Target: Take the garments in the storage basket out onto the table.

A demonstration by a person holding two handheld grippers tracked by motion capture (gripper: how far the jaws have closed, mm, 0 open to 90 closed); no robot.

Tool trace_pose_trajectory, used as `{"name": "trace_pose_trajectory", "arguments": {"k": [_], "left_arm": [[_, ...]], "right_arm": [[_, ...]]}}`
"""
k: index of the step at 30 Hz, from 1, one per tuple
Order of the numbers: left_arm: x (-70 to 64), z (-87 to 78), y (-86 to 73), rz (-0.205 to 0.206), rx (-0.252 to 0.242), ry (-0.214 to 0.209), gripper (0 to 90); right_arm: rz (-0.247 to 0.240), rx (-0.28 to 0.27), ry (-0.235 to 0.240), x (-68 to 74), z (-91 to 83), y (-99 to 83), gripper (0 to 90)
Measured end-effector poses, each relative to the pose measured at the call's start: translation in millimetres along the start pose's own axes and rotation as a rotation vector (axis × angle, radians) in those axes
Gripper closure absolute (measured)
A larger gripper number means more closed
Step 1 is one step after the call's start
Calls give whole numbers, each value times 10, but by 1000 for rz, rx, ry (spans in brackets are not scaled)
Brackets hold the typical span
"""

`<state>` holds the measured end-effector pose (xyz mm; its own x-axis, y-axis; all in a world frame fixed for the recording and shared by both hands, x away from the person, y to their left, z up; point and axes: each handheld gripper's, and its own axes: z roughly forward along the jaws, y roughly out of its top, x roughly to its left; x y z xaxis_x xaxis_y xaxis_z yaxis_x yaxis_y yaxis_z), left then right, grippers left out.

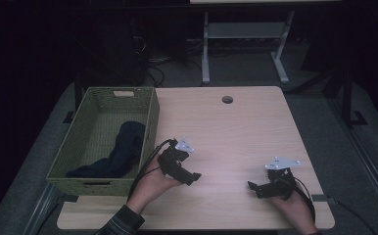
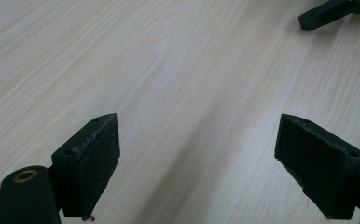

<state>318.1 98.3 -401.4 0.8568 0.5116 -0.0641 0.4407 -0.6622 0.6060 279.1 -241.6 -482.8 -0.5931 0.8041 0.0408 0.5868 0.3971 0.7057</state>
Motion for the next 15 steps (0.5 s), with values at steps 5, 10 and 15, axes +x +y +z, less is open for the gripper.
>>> {"name": "trace_pose_trajectory", "arguments": {"k": [5, 10, 15], "left_arm": [[30, -37, 36, -2, -8, -6, 138], [59, -108, 59, 9, -1, -10, 138], [62, -123, 55, 11, 6, -19, 138]], "right_arm": [[0, 0, 0, 0, 0, 0, 28], [-4, -2, 0, -3, 1, 0, 28], [-5, -2, 0, -4, 1, 0, 29]]}}
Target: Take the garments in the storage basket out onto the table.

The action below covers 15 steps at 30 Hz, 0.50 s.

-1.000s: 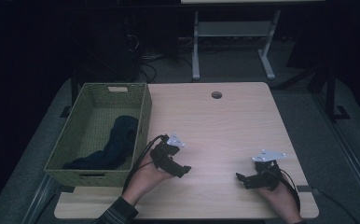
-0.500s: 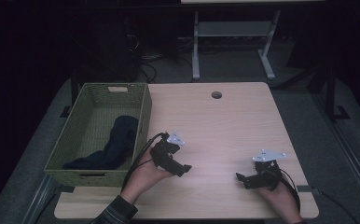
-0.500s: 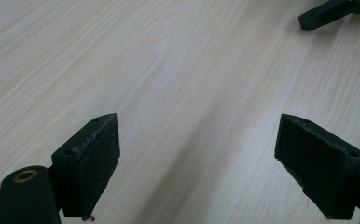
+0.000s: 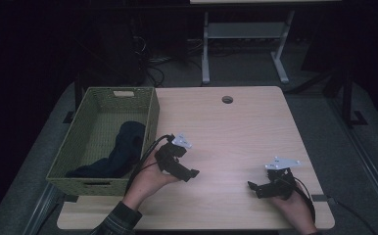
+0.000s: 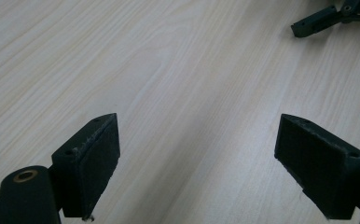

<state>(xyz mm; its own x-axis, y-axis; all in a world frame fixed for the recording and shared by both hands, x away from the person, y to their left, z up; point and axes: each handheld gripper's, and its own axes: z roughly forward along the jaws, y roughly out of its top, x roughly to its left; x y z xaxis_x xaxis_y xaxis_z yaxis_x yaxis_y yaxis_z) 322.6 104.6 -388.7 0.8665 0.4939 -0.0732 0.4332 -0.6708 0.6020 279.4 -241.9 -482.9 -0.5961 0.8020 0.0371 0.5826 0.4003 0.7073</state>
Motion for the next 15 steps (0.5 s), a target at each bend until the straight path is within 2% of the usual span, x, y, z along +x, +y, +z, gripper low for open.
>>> {"name": "trace_pose_trajectory", "arguments": {"k": [7, 9, 11, 15], "left_arm": [[-11, 15, 11, 17, 17, -19, 139], [-1, -1, 21, 18, 14, -17, 139], [9, -19, 25, 0, 2, -18, 140], [46, -70, 25, 6, 6, -15, 140]], "right_arm": [[0, 0, 0, 0, 0, 0, 29], [0, 0, 0, 0, 0, 0, 29], [0, 0, 0, 0, 0, 0, 29], [-1, 0, 0, -1, 0, 0, 29]]}}
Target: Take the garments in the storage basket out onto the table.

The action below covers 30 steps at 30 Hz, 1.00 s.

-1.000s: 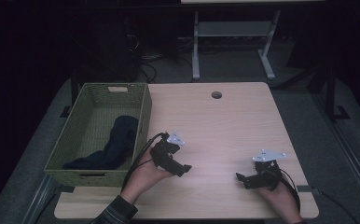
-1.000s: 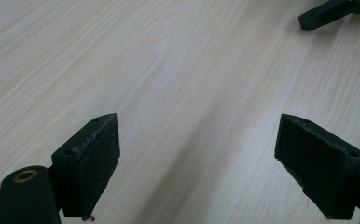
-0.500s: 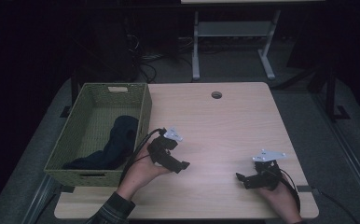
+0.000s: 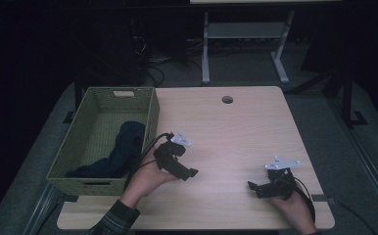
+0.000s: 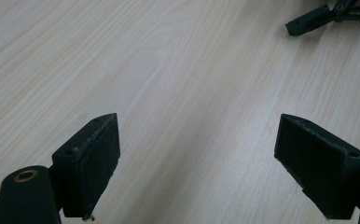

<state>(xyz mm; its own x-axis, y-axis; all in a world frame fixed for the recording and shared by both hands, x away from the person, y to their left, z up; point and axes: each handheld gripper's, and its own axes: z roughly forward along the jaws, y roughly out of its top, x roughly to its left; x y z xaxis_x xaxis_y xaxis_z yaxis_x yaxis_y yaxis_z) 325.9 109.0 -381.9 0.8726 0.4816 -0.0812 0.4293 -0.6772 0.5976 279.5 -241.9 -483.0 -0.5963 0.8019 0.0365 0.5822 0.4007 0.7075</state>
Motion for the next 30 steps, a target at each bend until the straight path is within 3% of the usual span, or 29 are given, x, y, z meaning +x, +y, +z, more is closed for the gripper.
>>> {"name": "trace_pose_trajectory", "arguments": {"k": [30], "left_arm": [[119, -381, 113, -24, -12, 7, 145]], "right_arm": [[1, -1, 0, 0, 0, 0, 29]]}}
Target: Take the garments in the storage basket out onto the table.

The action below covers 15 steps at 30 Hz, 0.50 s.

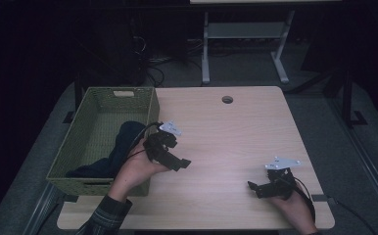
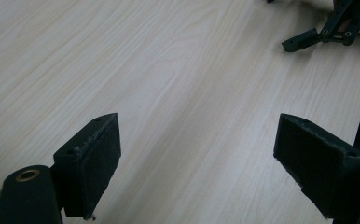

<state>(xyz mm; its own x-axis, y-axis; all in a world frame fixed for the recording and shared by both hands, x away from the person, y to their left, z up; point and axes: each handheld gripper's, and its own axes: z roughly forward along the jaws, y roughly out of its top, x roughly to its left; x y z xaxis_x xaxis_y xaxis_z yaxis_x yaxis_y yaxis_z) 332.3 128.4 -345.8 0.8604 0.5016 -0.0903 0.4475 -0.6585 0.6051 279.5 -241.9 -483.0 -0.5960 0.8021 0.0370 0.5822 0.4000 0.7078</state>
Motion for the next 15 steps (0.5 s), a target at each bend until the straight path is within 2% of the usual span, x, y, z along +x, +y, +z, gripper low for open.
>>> {"name": "trace_pose_trajectory", "arguments": {"k": [1, 15], "left_arm": [[-3, -5, 3, -9, -8, -1, 146], [29, -169, 42, -6, -2, 16, 146]], "right_arm": [[0, 0, 0, 0, 0, 0, 29], [0, 0, 0, 0, 0, 0, 29]]}}
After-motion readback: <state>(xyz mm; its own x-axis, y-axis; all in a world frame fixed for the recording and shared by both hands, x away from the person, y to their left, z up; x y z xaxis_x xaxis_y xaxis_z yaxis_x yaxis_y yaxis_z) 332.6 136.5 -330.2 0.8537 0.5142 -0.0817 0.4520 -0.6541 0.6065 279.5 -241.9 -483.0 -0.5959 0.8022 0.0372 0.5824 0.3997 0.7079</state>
